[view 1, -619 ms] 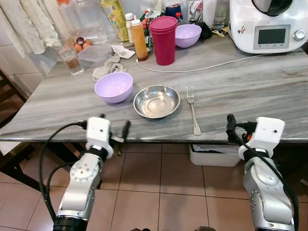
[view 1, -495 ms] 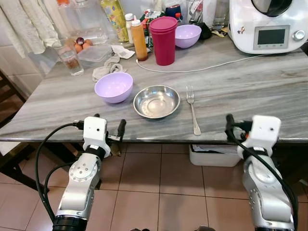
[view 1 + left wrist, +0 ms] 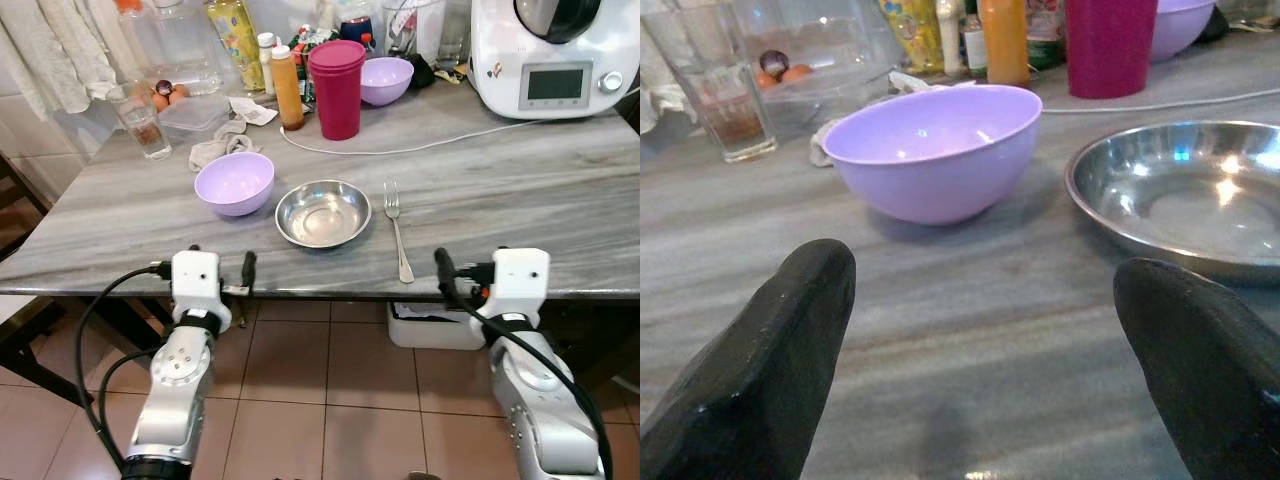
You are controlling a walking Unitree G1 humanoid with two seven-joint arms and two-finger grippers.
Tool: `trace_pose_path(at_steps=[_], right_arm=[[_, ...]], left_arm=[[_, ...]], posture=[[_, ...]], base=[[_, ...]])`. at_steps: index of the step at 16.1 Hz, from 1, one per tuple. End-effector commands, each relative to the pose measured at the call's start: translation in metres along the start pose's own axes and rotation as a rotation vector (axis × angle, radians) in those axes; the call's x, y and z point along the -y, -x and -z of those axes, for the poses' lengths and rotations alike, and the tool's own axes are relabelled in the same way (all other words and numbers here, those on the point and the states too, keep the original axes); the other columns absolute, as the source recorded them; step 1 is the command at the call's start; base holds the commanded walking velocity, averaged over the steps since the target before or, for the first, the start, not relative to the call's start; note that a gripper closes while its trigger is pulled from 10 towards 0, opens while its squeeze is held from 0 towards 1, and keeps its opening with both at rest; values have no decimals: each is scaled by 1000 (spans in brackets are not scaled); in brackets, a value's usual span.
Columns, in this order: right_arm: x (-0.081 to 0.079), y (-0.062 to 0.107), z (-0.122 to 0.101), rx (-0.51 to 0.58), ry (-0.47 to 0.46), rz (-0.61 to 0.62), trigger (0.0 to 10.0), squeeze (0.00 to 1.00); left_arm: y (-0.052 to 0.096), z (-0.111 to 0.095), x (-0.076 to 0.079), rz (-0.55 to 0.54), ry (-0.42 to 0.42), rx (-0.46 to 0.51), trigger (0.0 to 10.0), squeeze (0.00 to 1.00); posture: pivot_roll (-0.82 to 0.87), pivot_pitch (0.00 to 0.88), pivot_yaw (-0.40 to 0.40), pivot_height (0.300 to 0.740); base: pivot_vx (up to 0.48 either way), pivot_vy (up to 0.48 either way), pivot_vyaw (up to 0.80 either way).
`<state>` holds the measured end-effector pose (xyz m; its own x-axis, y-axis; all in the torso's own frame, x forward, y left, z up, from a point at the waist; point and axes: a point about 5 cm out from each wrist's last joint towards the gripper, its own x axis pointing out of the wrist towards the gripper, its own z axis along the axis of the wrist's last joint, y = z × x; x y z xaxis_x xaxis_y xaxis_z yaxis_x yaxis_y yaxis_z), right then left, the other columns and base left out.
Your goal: Setting the table
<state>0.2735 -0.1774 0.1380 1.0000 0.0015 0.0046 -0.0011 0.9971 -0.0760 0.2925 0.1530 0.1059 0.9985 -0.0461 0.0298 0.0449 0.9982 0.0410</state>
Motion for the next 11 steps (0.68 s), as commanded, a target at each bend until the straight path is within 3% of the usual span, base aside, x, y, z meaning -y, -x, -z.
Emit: trace_pose_path(at_steps=[1,5,7,11], right_arm=[[-3,-4,-7,19,-13,-8,10000,0],[4,-8,-11,28,-33,13,10000,0],[4,-9,-7,-1,-71,10,10000,0],[-3,-10,-7,10,-37,-9,10000,0]], left_arm=[[-2,0,-5,-33,-11,-10,10000,0],[-6,3,-3,-56,16,-31,10000,0],[-8,4,-1,-60,24,-36,10000,0],[-15,0,7,-20,24,-26,10000,0]], posture=[[-251,37,115,740],[-258,23,108,740],[-259,21,107,740],[-267,17,115,740]], base=[[0,0,-550],[0,0,-720],[0,0,0],[-255,0,0]])
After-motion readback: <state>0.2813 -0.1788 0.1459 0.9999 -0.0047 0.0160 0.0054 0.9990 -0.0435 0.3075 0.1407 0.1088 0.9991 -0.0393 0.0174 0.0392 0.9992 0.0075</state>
